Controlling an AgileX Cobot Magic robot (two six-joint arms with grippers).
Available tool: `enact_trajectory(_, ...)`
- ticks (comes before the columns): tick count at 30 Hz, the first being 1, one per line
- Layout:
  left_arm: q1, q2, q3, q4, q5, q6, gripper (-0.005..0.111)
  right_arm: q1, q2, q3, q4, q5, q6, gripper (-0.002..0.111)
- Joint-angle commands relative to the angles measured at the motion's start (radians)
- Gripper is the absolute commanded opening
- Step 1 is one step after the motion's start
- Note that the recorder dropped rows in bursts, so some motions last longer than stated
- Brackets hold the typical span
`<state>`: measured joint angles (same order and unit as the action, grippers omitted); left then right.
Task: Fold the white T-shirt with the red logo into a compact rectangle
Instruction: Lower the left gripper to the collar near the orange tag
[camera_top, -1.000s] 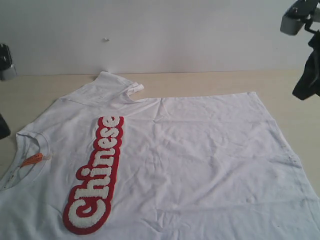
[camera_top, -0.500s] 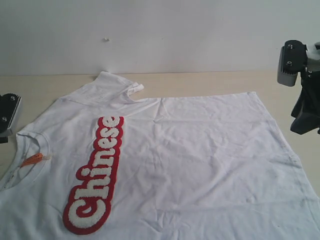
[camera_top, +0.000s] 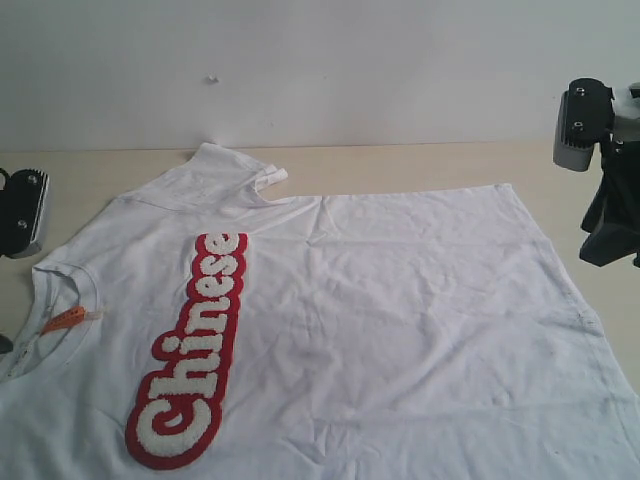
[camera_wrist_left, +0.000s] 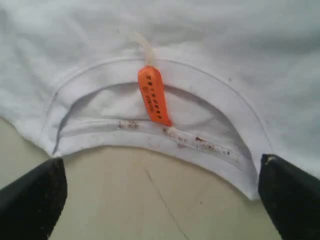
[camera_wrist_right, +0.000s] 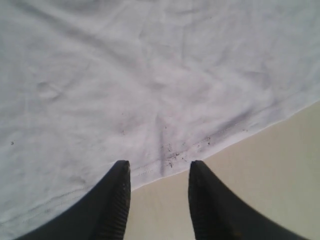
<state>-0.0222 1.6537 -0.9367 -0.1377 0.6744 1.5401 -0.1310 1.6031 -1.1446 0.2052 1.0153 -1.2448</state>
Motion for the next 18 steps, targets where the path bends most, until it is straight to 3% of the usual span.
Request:
enact_trajectory(1, -0.011, 0.001, -0.045, 0.074, 0.082, -0.034, 0.105, -0.003, 0.001, 0.002, 0.004, -0.018, -0.008, 0.039)
enact_trajectory(6, -0.073, 0.118, -0.156, 0.202, 0.232, -0.159, 0.105, -0.003, 0.001, 0.002, 0.027, -0.03, -0.008, 0.039)
enact_trajectory(18, -0.054, 0.285, -0.17, 0.106, 0.078, -0.003, 0.105, -0.003, 0.081, 0.002, 0.023, -0.042, -0.086, 0.039)
